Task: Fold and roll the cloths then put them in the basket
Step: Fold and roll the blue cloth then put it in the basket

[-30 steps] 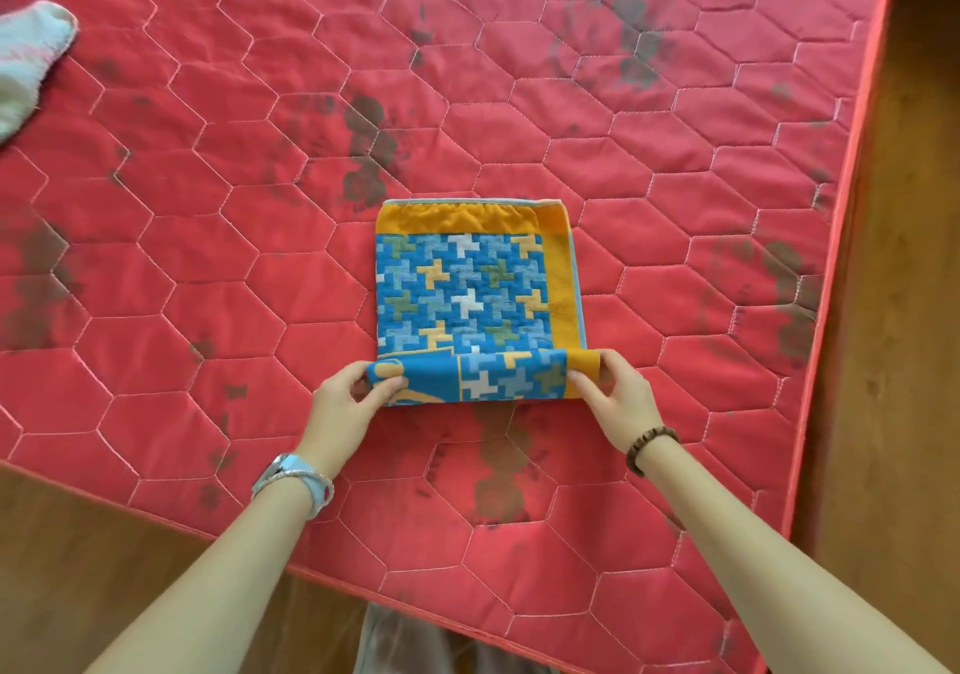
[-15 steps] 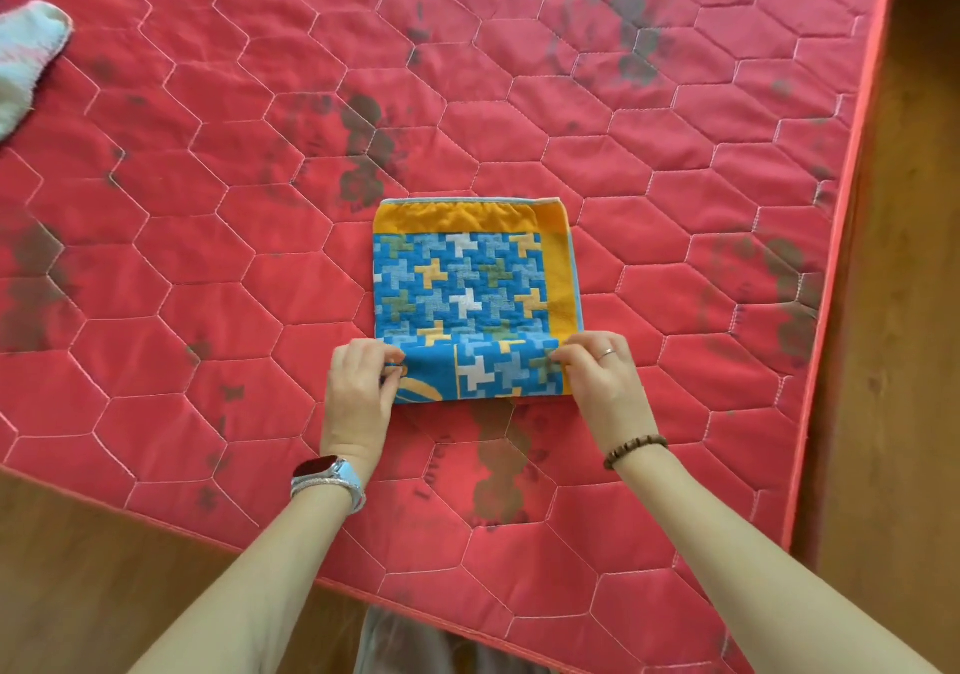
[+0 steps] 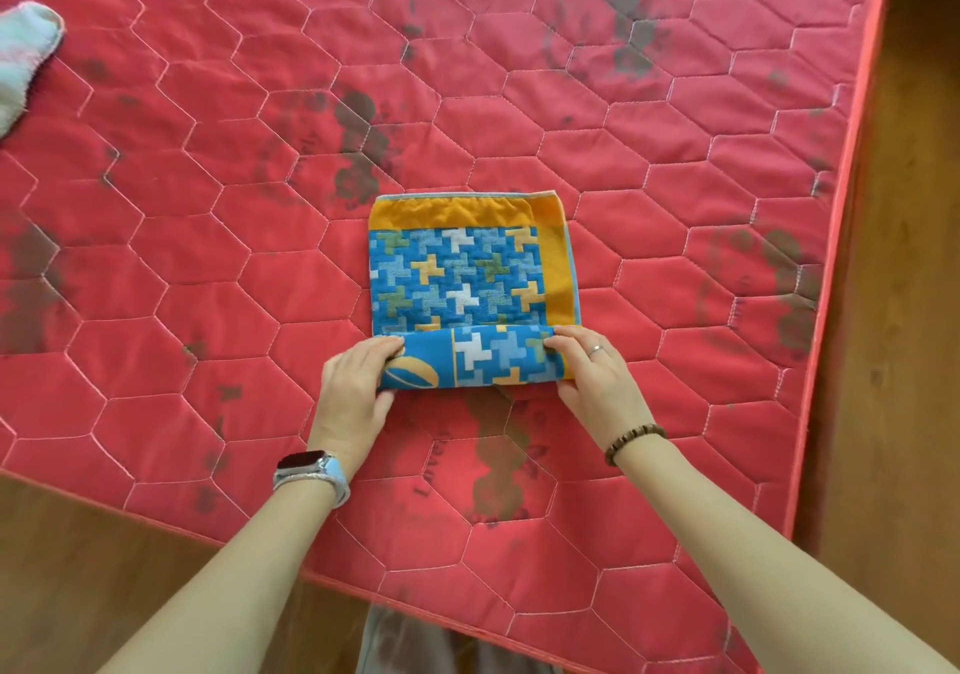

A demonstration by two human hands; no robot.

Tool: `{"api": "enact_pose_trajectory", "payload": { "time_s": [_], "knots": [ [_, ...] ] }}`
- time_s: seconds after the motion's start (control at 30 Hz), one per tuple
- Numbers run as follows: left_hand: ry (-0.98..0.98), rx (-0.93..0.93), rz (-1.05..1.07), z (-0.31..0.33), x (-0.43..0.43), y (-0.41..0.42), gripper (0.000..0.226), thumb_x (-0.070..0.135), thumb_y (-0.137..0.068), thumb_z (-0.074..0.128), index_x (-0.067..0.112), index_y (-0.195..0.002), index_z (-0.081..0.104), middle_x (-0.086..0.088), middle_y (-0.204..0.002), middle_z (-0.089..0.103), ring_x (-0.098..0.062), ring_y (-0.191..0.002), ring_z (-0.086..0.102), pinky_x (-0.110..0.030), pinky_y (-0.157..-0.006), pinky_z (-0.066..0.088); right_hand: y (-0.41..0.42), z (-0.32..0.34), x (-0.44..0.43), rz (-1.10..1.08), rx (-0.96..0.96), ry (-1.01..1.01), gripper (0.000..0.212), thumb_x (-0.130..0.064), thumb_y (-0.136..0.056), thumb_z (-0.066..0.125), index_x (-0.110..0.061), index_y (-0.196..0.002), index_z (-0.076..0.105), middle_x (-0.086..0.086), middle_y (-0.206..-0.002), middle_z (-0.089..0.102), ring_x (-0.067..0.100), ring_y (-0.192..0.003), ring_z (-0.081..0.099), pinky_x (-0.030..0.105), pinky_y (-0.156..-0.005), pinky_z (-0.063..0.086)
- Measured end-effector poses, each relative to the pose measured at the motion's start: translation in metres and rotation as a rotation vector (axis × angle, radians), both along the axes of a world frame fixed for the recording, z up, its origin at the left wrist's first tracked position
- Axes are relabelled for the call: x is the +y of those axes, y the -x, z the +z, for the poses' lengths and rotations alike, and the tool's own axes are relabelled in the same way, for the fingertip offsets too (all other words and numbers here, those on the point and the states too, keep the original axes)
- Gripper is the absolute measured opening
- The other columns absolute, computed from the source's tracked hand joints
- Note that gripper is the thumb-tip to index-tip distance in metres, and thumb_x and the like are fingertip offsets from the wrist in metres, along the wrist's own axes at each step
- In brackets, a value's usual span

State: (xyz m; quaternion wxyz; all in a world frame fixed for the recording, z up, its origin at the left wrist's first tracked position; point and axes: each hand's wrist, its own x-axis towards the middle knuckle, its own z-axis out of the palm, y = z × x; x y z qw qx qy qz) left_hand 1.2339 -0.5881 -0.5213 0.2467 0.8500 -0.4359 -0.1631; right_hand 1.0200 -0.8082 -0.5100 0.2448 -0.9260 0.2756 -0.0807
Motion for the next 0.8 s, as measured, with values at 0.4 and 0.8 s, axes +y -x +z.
{"api": "enact_pose_trajectory", "payload": {
  "time_s": [0.4, 0.8],
  "knots": [
    [0.092, 0.557, 0.37, 0.021, -0.011, -0.016, 0.026, 0.011, -0.088, 0.072, 0.019, -0.11, 0.062, 0.011, -0.104, 0.069, 0.004, -0.092, 0.064, -0.022, -0.09, 0.05, -0.016, 0.024, -0.027, -0.373, 0.058, -0.545, 0.029, -0.023, -0.089, 0.067, -0.018, -0.113, 0.051, 0.0, -0.099, 0.062, 0.015, -0.085, 0.058, 0.014, -0.065, 0.042],
    [-0.018, 0.559, 0.557, 0.017, -0.028, -0.019, 0.026, 0.041, -0.092, 0.066, 0.019, -0.104, 0.064, 0.001, -0.091, 0.073, -0.017, -0.089, 0.07, -0.039, -0.085, 0.055, -0.034, 0.015, -0.027, -0.611, 0.103, -0.582, 0.042, -0.035, -0.091, 0.066, -0.014, -0.12, 0.046, 0.002, -0.087, 0.063, 0.018, -0.078, 0.059, 0.023, -0.056, 0.042]
  ]
}}
